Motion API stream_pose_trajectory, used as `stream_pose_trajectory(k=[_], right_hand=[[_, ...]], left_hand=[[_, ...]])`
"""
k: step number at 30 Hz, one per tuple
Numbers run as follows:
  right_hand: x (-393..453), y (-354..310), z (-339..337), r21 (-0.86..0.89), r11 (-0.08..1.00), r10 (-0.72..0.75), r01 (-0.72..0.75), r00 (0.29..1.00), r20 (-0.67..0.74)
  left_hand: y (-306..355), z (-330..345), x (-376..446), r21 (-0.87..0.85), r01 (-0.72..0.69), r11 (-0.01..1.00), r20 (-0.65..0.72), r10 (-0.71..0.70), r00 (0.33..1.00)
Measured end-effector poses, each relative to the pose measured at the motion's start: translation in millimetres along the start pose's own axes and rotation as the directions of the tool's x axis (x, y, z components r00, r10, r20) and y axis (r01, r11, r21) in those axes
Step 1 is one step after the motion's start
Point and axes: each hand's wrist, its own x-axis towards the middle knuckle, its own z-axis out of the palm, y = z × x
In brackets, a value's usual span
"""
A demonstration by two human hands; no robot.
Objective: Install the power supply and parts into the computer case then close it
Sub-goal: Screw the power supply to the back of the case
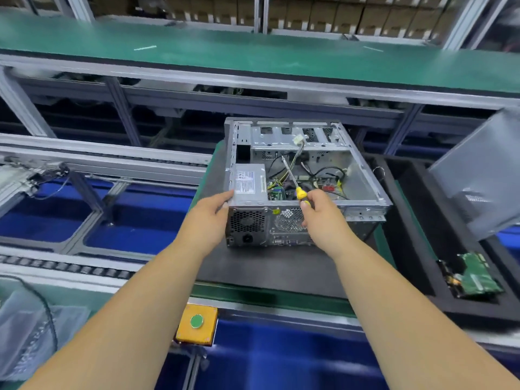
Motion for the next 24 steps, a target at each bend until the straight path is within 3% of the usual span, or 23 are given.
stream_pose_trajectory(k=[13, 24], right_hand=[[-32.2, 16.0, -4.0, 0.001, 1.0, 0.006, -0.006, 0.996, -0.085], [-78.4, 31.3, -24.0, 0.018, 1.0, 0.025, -0.024, 0.997, -0.075]], left_hand=[[-3.0, 12.2, -39.1, 0.167, -0.112, 0.98, -0.022, 0.117, 0.993], [-0.3, 28.3, -96.0, 0.246, -0.16, 0.956, -0.061, 0.18, 0.982]])
